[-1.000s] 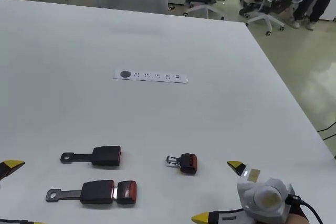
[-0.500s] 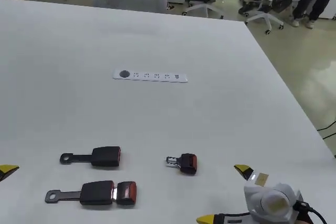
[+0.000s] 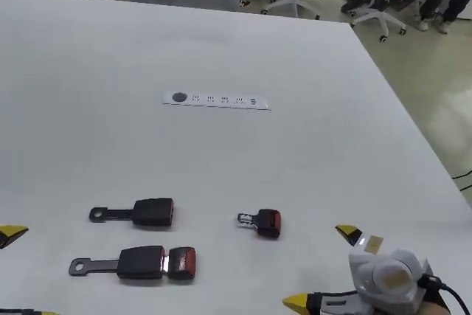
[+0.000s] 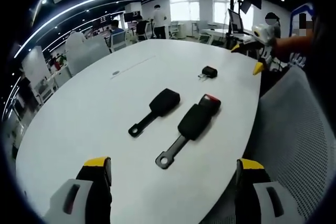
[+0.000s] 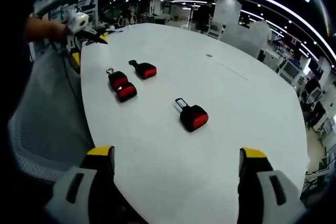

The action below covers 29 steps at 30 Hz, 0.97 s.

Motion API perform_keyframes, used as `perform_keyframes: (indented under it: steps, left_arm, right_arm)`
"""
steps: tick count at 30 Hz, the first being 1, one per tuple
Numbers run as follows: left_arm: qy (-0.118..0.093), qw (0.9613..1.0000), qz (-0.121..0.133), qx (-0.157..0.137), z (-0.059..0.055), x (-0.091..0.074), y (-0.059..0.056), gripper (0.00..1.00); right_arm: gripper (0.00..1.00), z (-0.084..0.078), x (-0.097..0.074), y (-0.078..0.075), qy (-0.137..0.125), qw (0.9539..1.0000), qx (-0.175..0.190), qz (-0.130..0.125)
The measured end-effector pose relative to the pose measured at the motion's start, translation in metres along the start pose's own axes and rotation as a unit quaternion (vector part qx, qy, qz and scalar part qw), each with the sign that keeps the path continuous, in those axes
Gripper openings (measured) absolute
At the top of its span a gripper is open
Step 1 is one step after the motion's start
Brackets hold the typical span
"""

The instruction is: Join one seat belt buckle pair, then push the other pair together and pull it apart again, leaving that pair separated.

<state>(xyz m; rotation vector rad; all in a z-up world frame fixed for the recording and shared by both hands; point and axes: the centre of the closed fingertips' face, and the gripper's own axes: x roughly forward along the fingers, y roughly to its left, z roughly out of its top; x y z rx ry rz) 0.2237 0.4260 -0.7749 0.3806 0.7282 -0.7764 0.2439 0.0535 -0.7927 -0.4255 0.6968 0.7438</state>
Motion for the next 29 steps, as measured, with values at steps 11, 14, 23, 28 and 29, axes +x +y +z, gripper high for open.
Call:
perform_keyframes:
  steps: [11, 14, 23, 28, 29]
  left_arm:
    - [0.004, 1.0, -0.002, 0.006, -0.0037, -0.0003, -0.0022, 1.0]
    - [0.005, 1.0, -0.002, 0.005, -0.0046, -0.0002, -0.0023, 1.0]
    - [0.008, 0.9998, -0.006, 0.015, -0.0046, 0.0012, -0.0042, 1.0]
    - [0.007, 0.9999, -0.003, 0.014, -0.0044, 0.0013, -0.0023, 1.0]
    - [0.007, 0.9999, -0.003, 0.013, -0.0042, 0.0011, -0.0022, 1.0]
  right_arm:
    - [1.0, 0.0046, 0.004, 0.0077, -0.005, 1.0, 0.004, 0.007]
    - [1.0, 0.0055, 0.0039, 0.007, -0.005, 1.0, 0.006, 0.005]
    - [1.0, 0.0049, 0.0033, 0.0047, -0.006, 0.9999, 0.011, 0.002]
    - [1.0, 0.0072, 0.0043, 0.0069, -0.007, 0.9999, 0.011, 0.004]
    - [1.0, 0.0077, 0.005, 0.0069, -0.008, 0.9999, 0.011, 0.004]
